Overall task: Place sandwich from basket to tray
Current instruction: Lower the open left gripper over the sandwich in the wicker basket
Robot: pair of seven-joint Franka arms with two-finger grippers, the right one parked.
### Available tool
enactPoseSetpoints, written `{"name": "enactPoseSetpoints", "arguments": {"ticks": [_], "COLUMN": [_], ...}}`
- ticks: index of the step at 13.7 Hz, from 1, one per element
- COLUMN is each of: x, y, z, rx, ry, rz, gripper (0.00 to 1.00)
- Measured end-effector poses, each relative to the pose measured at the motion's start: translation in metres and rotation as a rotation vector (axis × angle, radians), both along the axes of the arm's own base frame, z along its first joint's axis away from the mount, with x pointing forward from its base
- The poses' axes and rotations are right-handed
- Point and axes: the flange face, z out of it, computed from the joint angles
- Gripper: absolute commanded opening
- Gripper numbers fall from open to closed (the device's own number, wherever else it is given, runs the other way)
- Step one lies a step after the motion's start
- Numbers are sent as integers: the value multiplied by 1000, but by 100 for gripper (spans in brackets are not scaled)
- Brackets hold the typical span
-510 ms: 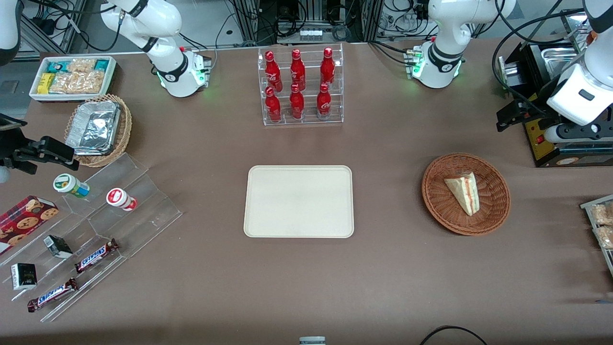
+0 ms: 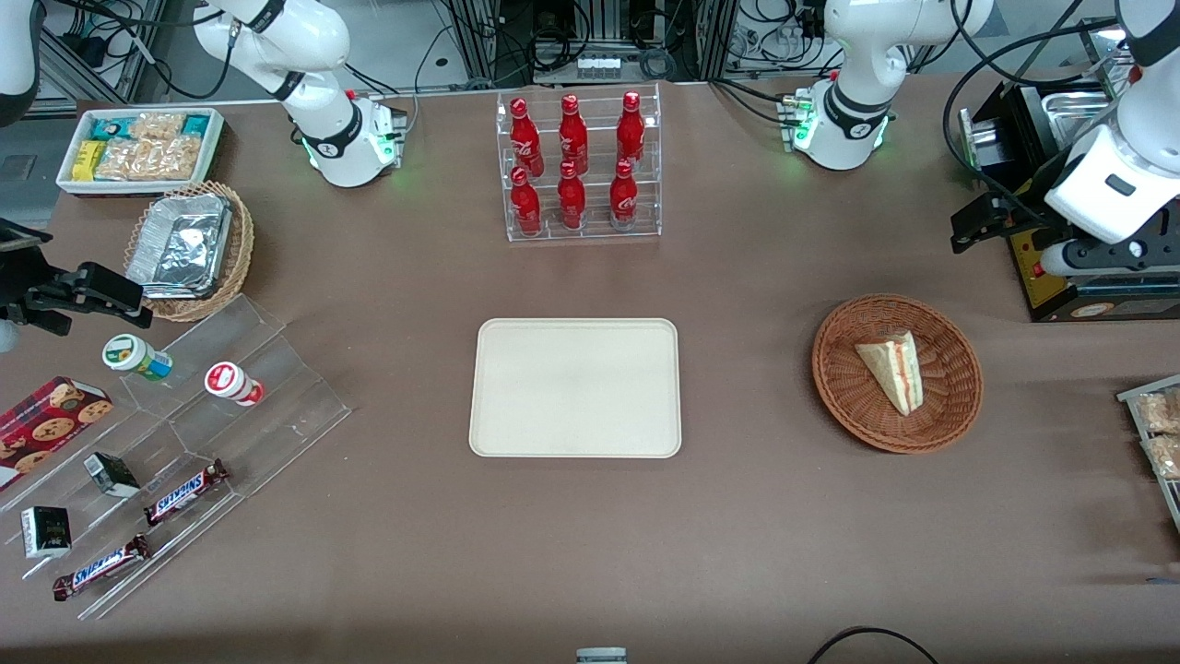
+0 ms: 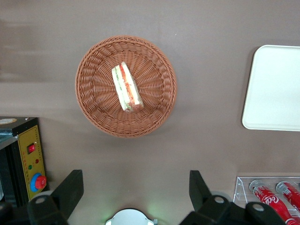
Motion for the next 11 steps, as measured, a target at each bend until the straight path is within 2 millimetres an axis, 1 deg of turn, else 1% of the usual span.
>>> {"name": "enactPoseSetpoints", "arguments": {"ticks": [2,3,6,7,9,11], "x": [5,8,14,17,21,17], "y": [3,6,13,14,14,15], "z": [-15,-25,-64,-80,-119,-160], "rx": [5,12,53,72,87,81], "ry": [30,48,78,71,33,-18], "rz": [28,69,266,321,420,480], "gripper": [100,100,100,100,100,100]}}
